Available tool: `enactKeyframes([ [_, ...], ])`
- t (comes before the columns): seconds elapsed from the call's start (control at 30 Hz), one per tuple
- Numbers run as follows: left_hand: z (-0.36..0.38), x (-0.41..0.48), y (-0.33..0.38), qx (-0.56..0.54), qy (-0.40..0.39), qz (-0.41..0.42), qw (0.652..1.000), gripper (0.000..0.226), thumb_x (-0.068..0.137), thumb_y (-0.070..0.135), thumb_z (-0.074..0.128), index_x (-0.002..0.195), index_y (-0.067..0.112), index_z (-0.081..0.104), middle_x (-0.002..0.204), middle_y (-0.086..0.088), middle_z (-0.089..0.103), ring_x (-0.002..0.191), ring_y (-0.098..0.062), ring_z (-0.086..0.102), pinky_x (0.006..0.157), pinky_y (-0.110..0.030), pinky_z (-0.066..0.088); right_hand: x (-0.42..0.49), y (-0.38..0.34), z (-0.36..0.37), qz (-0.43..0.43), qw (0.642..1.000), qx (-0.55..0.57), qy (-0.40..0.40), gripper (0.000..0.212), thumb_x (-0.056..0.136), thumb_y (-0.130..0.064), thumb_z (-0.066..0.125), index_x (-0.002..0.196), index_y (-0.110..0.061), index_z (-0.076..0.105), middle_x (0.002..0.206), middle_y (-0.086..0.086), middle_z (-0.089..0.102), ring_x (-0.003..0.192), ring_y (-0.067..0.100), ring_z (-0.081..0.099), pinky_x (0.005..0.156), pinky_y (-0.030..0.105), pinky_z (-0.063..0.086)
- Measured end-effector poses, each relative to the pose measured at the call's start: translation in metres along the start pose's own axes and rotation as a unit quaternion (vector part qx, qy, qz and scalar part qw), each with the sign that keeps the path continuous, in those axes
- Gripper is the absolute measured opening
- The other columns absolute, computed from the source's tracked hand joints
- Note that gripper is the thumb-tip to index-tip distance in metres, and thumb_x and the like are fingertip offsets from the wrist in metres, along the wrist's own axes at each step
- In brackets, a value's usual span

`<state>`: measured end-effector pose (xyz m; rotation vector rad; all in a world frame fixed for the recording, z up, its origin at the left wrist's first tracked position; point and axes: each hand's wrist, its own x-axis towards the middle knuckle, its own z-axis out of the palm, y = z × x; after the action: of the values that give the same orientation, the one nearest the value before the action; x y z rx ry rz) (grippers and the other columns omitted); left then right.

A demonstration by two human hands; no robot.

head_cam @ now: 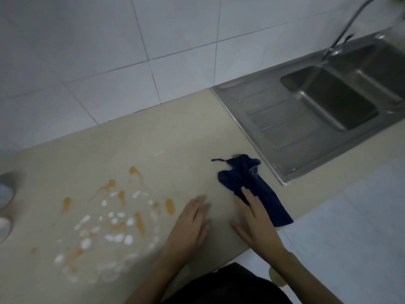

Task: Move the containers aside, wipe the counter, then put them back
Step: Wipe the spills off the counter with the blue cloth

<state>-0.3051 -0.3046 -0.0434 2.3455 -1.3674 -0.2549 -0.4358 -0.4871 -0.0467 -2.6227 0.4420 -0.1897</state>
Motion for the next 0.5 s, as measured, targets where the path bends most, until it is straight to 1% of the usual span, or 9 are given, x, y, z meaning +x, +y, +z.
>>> enactKeyframes([
  [0.07,0.009,0.019,0.012,0.011,-0.009,-0.014,1.000,0.047,0.097,0.036,0.043,0.137,0.012,0.046,0.148,-0.005,0.041,0.137,-0.015,0.028,0.118,-0.025,0.009,0.018,0.032,-0.018,0.012,0.999,-0.032,0.023,0.068,0.089,-0.043,0.055,0.144,-0.012,0.030,0.154,0.019,0.021,0.143,0.033,0.021,0.112,0.056,0.028],
  [0.1,0.013,0.026,0.016,0.013,-0.011,-0.015,1.000,0.047,0.097,0.036,0.042,0.137,0.012,0.046,0.147,-0.006,0.042,0.137,-0.015,0.028,0.118,-0.025,0.007,0.028,0.046,-0.025,0.021,0.998,-0.047,0.021,0.073,0.088,-0.048,0.055,0.146,-0.013,0.027,0.154,0.022,0.018,0.143,0.037,0.018,0.112,0.057,0.026],
  [0.17,0.021,0.042,0.026,0.023,-0.017,-0.024,0.999,0.047,0.097,0.036,0.040,0.135,0.011,0.048,0.146,-0.009,0.044,0.135,-0.018,0.031,0.118,-0.027,0.009,0.050,0.076,-0.038,0.013,0.997,-0.079,-0.021,0.084,0.084,-0.062,0.050,0.149,-0.019,0.018,0.156,0.022,0.010,0.145,0.038,0.008,0.115,0.057,0.018],
  [0.27,0.025,0.048,0.031,0.038,-0.025,-0.034,0.998,0.047,0.097,0.038,0.037,0.133,0.011,0.051,0.144,-0.009,0.046,0.133,-0.022,0.040,0.117,-0.030,0.019,0.072,0.088,-0.038,-0.047,0.987,-0.114,-0.102,0.090,0.080,-0.075,0.040,0.150,-0.029,0.006,0.159,0.016,-0.005,0.146,0.032,-0.008,0.119,0.052,0.010],
  [0.3,0.025,0.050,0.033,0.039,-0.026,-0.043,0.998,0.048,0.097,0.039,0.036,0.133,0.011,0.051,0.145,-0.009,0.046,0.134,-0.022,0.039,0.117,-0.032,0.020,0.076,0.088,-0.034,-0.068,0.984,-0.114,-0.122,0.089,0.081,-0.075,0.038,0.150,-0.031,0.004,0.159,0.014,-0.009,0.146,0.030,-0.012,0.120,0.050,0.008],
  [0.37,0.023,0.047,0.037,0.040,-0.024,-0.058,0.997,0.050,0.099,0.041,0.032,0.134,0.010,0.049,0.145,-0.009,0.045,0.136,-0.021,0.034,0.119,-0.031,0.015,0.079,0.088,-0.025,-0.092,0.982,-0.087,-0.137,0.082,0.085,-0.070,0.038,0.149,-0.033,0.005,0.159,0.011,-0.012,0.146,0.028,-0.015,0.120,0.048,0.008],
  [0.43,0.019,0.039,0.039,0.043,-0.016,-0.070,0.997,0.051,0.099,0.042,0.029,0.135,0.010,0.047,0.146,-0.009,0.044,0.137,-0.020,0.030,0.119,-0.029,0.008,0.077,0.090,-0.018,-0.093,0.986,-0.059,-0.126,0.073,0.089,-0.060,0.041,0.149,-0.031,0.011,0.160,0.010,-0.007,0.147,0.028,-0.011,0.119,0.049,0.015],
  [0.5,0.016,0.027,0.035,0.039,0.002,-0.095,0.995,0.051,0.099,0.042,0.031,0.137,0.011,0.045,0.148,-0.008,0.040,0.139,-0.020,0.029,0.119,-0.030,0.011,0.077,0.092,-0.015,-0.090,0.988,-0.036,-0.118,0.068,0.091,-0.053,0.041,0.149,-0.027,0.017,0.160,0.010,-0.002,0.147,0.030,-0.006,0.117,0.052,0.020],
])
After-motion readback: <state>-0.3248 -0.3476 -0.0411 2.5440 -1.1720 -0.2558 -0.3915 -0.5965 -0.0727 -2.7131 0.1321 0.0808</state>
